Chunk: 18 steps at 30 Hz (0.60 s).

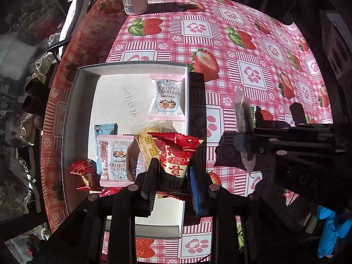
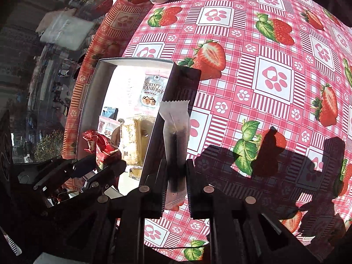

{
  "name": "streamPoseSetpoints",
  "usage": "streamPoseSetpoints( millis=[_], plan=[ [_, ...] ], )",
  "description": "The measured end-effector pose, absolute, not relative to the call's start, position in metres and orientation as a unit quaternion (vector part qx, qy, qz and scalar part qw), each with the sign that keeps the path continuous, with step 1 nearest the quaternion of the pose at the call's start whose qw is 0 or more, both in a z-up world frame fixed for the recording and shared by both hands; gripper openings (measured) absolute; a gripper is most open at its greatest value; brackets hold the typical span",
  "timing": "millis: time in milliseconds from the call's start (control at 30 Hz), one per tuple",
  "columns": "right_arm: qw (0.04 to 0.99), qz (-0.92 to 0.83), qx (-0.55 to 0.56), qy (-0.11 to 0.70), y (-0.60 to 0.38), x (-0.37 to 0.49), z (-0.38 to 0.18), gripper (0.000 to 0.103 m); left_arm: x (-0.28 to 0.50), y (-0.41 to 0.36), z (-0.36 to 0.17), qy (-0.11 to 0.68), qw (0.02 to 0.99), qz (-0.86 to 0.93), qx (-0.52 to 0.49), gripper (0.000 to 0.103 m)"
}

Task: Organize snacks
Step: 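Lower the red candy and clear stick into the tray and open both tools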

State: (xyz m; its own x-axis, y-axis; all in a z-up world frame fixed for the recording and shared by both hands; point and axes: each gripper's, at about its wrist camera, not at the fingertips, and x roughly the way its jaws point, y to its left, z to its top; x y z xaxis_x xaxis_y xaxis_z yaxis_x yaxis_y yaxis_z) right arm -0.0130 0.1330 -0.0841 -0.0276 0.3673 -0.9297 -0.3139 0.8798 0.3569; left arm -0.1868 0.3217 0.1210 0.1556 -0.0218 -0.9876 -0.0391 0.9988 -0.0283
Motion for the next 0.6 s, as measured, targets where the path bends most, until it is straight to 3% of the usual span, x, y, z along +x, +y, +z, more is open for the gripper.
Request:
streamPoseSetpoints(
  millis=[67, 100, 133, 367, 400, 433, 467, 500, 533, 600],
  plan=[
    [0.692, 0.257, 0.013, 0.674, 0.163, -0.012, -0.085, 0.016, -0.188, 0.341, 0.122, 0.644, 0.764, 0.028, -0.024, 0.054],
    [0.690, 0.262, 0.008, 0.675, 0.176, -0.010, -0.086, 0.016, -0.190, 0.349, 0.123, 0.641, 0.766, 0.045, -0.018, 0.074],
    [0.687, 0.266, 0.003, 0.676, 0.188, -0.010, -0.086, 0.016, -0.191, 0.359, 0.126, 0.637, 0.768, 0.063, -0.010, 0.082],
    [0.674, 0.272, -0.044, 0.685, 0.239, -0.008, -0.098, 0.016, -0.197, 0.400, 0.120, 0.653, 0.750, 0.105, -0.030, 0.084],
    [0.672, 0.270, -0.051, 0.687, 0.243, -0.008, -0.099, 0.020, -0.198, 0.402, 0.119, 0.656, 0.747, 0.105, -0.033, 0.084],
    [0.672, 0.267, -0.059, 0.688, 0.246, -0.009, -0.101, 0.026, -0.199, 0.404, 0.118, 0.657, 0.746, 0.104, -0.040, 0.084],
    [0.675, 0.263, -0.066, 0.686, 0.248, -0.009, -0.101, 0.054, -0.201, 0.406, 0.118, 0.657, 0.745, 0.101, -0.047, 0.084],
    [0.680, 0.258, -0.072, 0.683, 0.248, -0.011, -0.100, 0.090, -0.202, 0.407, 0.117, 0.658, 0.745, 0.097, -0.052, 0.084],
    [0.685, 0.256, -0.074, 0.678, 0.248, -0.012, -0.098, 0.101, -0.203, 0.408, 0.116, 0.658, 0.744, 0.095, -0.055, 0.084],
    [0.688, 0.252, -0.088, 0.675, 0.248, -0.015, -0.095, 0.103, -0.204, 0.409, 0.115, 0.659, 0.744, 0.098, -0.052, 0.084]
  ],
)
